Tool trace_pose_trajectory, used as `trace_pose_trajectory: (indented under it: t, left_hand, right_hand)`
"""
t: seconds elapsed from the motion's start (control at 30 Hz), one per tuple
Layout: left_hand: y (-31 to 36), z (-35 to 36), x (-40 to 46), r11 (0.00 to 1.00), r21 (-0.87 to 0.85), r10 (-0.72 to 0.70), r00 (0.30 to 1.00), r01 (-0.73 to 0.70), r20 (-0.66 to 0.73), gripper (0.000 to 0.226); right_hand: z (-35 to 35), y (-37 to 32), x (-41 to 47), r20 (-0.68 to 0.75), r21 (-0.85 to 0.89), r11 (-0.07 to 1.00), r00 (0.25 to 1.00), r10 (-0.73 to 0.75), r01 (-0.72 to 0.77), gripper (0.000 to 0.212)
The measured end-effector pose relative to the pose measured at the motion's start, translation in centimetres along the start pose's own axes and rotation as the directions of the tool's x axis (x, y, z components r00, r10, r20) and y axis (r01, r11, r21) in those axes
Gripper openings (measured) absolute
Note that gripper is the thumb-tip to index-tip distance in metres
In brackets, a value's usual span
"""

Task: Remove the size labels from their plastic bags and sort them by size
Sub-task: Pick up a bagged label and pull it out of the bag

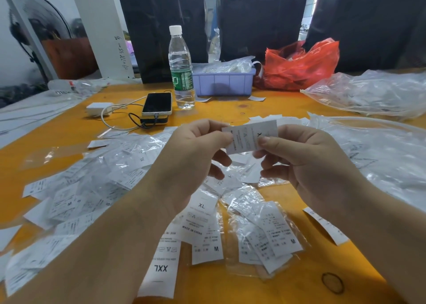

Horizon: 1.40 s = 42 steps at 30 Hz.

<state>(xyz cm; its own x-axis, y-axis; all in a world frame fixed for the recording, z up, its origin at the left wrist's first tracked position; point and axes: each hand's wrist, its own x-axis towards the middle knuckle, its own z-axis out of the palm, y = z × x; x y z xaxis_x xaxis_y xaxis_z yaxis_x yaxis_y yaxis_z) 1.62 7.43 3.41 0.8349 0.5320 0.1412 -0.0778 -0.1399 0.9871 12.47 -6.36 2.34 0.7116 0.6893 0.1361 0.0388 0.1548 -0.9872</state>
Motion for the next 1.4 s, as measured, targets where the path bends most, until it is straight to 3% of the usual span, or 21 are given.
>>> trace_pose_trajectory:
  t: [0.17,0.3,0.37,0.57,0.77,0.87,1.03,1.23,1.4]
  left_hand:
    - [-0.1,0.2,-0.1,0.98,0.17,0.114,0.992,-0.104,-0.046,0.015]
    - [-0.1,0.5,-0.4,0.944,0.265,0.219,0.974,-0.197,-0.058,0.012]
    - [-0.1,0.6,-0.6,0.908,0.329,0.292,0.955,-0.258,-0.059,0.01]
    - [0.0,0.8,-0.8,0.866,0.361,0.38,0.925,-0.347,-0.021,0.008]
    - [-0.3,0.3,-0.3,0.952,0.236,0.192,0.98,-0.197,0.043,0.012]
    - [-0.4,0.1,-0.2,0.957,0.224,0.172,0.983,-0.183,0.068,0.008]
    - [0.1,-1.7,0.8,0.957,0.283,0.087,0.991,-0.056,-0.099,0.008]
    - [-0.6,-3.1,1.7,0.75,0.655,0.132,0.951,0.087,-0.278,0.013]
    - [-1.0,-3.2,1.6,0.522,0.844,0.307,0.896,0.124,-0.322,0.023]
  right_hand:
    - [-0.2,0.0,0.1,0.026,0.021,1.0,1.0,-0.007,0.007,0.01]
    - [0.1,0.1,-0.2,0.089,-0.017,1.0,0.996,-0.025,0.026,0.027]
    - [0.1,0.1,-0.2,0.086,-0.038,0.998,0.995,-0.043,0.046,0.025]
    - [0.3,0.2,-0.5,0.101,-0.076,0.992,0.99,-0.094,0.102,0.025]
    - [0.0,0.1,-0.3,0.135,-0.069,0.995,0.989,-0.056,0.066,0.024]
    - [0.3,0.1,-0.4,0.187,-0.073,0.997,0.982,-0.004,0.018,0.028]
    - [-0.1,-0.3,0.1,0.093,-0.078,0.997,0.995,0.032,-0.025,0.025]
    - [-0.2,-0.1,0.4,0.018,-0.143,0.988,0.998,0.06,-0.056,0.019]
    - [-0.4,0.2,0.4,0.028,-0.224,0.974,1.0,-0.011,0.017,0.016]
